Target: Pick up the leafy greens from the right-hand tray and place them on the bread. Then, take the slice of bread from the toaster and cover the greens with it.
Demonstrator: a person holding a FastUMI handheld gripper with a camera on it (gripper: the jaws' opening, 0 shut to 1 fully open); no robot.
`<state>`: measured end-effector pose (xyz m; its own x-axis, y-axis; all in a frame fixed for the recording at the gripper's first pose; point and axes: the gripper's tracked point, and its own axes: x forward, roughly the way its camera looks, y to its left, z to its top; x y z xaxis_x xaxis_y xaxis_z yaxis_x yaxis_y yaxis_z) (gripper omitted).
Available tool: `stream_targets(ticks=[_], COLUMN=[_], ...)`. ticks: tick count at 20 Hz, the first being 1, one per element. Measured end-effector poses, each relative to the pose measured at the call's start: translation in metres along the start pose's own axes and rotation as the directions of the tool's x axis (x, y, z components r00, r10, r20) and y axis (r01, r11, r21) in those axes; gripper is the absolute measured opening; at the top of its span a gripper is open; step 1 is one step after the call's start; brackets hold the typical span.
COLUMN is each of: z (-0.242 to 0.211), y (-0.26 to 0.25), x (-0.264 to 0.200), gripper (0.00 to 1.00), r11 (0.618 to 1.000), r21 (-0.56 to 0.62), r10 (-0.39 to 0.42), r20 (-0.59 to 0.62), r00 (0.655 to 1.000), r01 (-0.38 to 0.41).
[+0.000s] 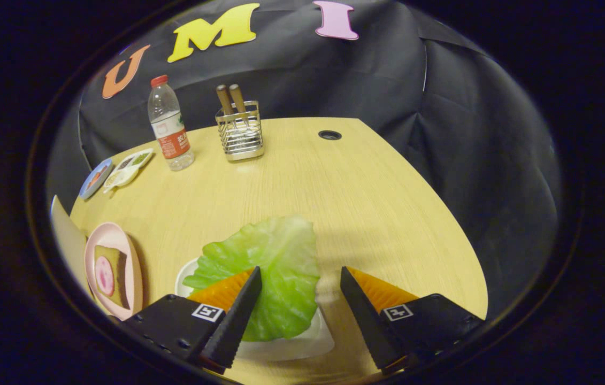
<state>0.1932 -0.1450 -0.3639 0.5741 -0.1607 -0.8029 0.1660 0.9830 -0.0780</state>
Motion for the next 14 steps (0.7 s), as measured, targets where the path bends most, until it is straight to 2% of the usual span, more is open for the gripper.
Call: stream_targets(ticks=[1, 3, 6, 7, 9, 13, 14], z=[0.000, 0.001, 0.000, 0.001, 0.000, -0.002, -0.001], y=[0.003, 0.006, 0.006, 0.000, 0.002, -0.003, -0.005], x=[0.000, 0.000, -0.001, -0.003, -0.006, -0.016, -0.019], gripper=[0.92, 0.83, 0.50, 0.50, 0.09, 0.09, 0.00], r11=[1.000, 0.997, 0.989, 0.983, 0.985, 0.988, 0.988], r21=[-0.019, -0.060, -0.113, -0.125, -0.113, -0.075, -0.067], r10=[-0.011, -0.040, -0.092, -0.131, -0.128, -0.133, -0.136], r20=[0.004, 0.014, 0.024, 0.028, 0.029, 0.028, 0.038], r00=[1.000, 0.999, 0.996, 0.991, 0.991, 0.991, 0.990], r01=[0.011, 0.041, 0.094, 0.134, 0.130, 0.134, 0.138])
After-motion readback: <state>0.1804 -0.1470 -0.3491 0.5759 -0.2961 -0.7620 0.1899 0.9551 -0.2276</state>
